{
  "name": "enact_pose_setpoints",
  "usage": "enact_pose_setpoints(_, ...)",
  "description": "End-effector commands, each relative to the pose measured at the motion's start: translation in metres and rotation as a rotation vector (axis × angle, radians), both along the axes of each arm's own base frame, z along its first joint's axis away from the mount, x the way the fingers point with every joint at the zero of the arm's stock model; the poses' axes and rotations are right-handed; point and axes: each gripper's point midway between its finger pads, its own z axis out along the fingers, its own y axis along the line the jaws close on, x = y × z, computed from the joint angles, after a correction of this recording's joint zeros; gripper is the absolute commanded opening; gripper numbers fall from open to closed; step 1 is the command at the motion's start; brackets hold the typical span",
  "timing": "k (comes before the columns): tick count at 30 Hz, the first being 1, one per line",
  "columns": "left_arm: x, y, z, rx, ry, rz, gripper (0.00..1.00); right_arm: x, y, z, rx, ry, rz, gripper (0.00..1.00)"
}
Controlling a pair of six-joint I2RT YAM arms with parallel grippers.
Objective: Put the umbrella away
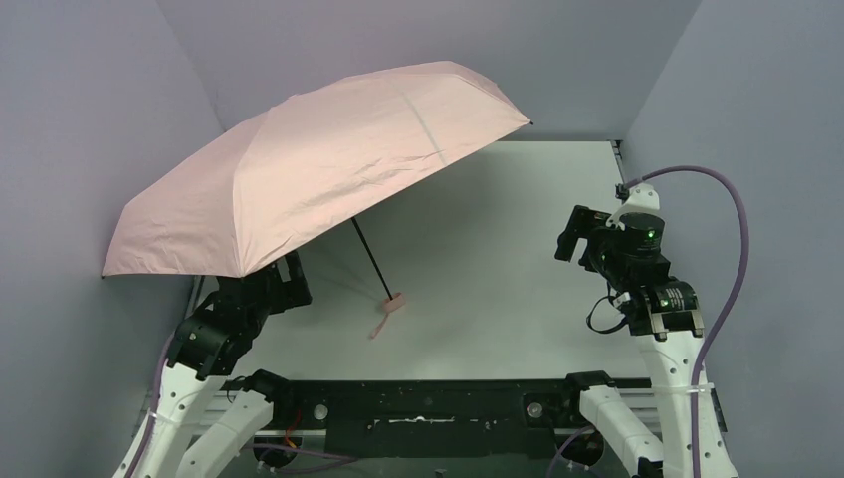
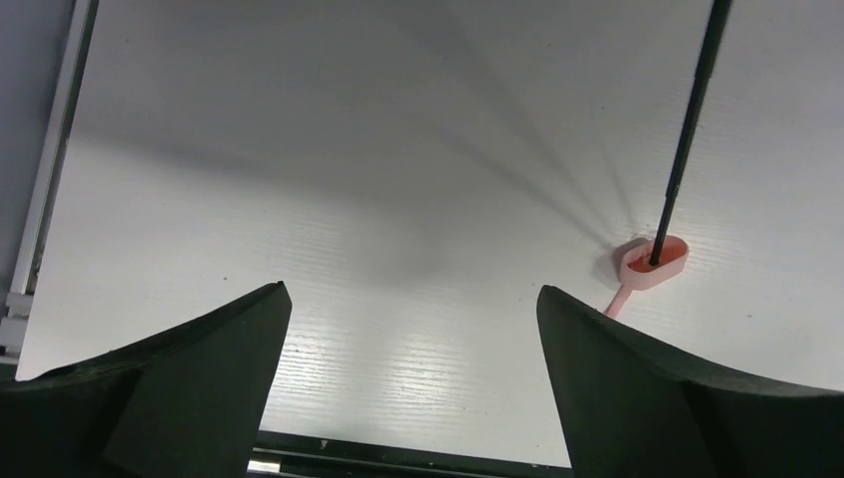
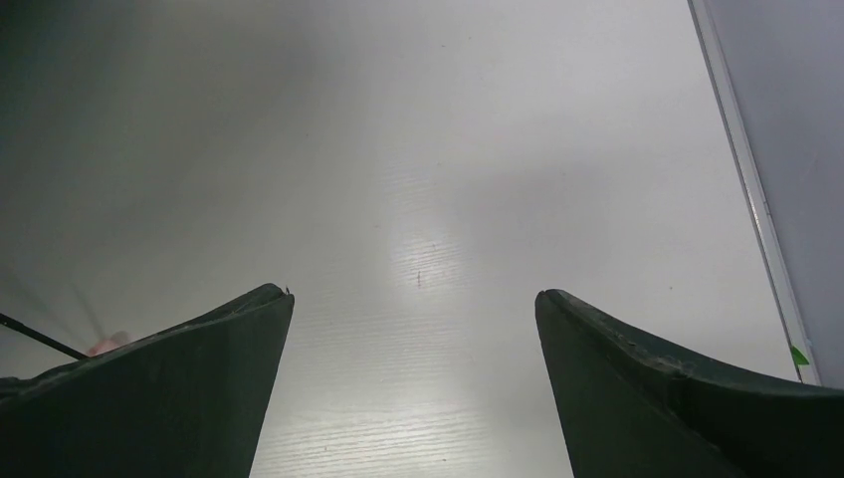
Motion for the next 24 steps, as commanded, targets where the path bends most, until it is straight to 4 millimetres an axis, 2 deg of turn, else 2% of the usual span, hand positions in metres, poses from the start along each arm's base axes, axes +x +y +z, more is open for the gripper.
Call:
enact_pose_setpoints(1,0.015,0.002,0.021,-0.037,-0.044,0.084,0.94,0.010,0.004,0.026,0.021,-0.089,0.007,1.00)
enact_pose_setpoints(5,0.012,-0.011,0.029,-0.093,-0.042,0.031,0.94,0.012,0.006,0.024,0.043,-0.107,-0.001,1.00)
enact_pose_setpoints(11,0.009,-0.008,0.035,-0.064,-0.088,-0.006,0.95,0.012,0.018,0.015,0.059,-0.068,0.071,1.00)
enact_pose_setpoints(16,0.002,-0.006,0.033,-0.046,-0.124,-0.050,0.95,0.017,0.049,0.007,0.127,-0.080,0.239,1.00)
enact_pose_setpoints(21,-0.003,-0.014,0.034,-0.078,-0.154,-0.105,0.96,0.030,0.078,-0.016,0.220,-0.055,0.311,1.00)
enact_pose_setpoints(24,-0.005,-0.014,0.034,-0.084,-0.165,-0.112,0.96,0.041,0.102,-0.029,0.228,-0.075,0.342,1.00)
